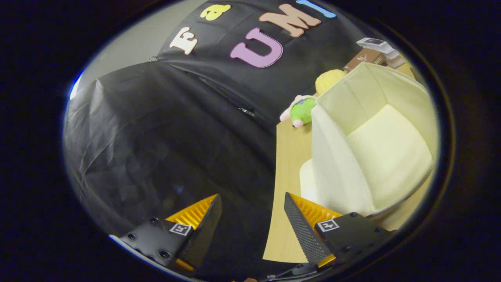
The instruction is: Open the storage box then place both shoes into the box .Put the left shoe in first, then the right shoe, with the right side of both shoes facing outward in a uniform manner.
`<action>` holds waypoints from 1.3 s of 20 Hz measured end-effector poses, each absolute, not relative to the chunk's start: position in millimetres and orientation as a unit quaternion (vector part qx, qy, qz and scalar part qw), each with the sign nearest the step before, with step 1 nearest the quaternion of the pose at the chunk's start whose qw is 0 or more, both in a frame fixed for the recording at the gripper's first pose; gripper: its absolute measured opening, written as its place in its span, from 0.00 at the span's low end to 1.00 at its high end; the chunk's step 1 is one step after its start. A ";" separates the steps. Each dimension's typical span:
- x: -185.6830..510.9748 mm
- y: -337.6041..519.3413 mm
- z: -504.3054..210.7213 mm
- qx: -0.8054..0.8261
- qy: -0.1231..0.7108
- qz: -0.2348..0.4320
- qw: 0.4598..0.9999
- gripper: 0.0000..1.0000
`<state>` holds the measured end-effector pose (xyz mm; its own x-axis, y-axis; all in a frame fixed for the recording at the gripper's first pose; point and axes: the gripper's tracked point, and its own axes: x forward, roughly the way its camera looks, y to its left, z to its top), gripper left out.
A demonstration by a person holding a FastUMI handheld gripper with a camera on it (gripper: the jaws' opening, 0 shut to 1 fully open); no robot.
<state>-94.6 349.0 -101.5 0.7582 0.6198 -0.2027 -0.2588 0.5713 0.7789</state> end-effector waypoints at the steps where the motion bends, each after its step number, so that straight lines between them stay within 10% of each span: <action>1: -94.1 338.5 -97.8 0.366 0.236 0.253 0.864 1.00; 14: -29.3 127.7 -74.9 0.155 0.297 0.062 0.940 1.00; 26: -6.4 -79.6 -187.2 0.019 0.523 -0.145 0.840 1.00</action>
<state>-6.4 -79.6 -187.2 0.4113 -0.2237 -0.8836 0.2630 0.9573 -0.1200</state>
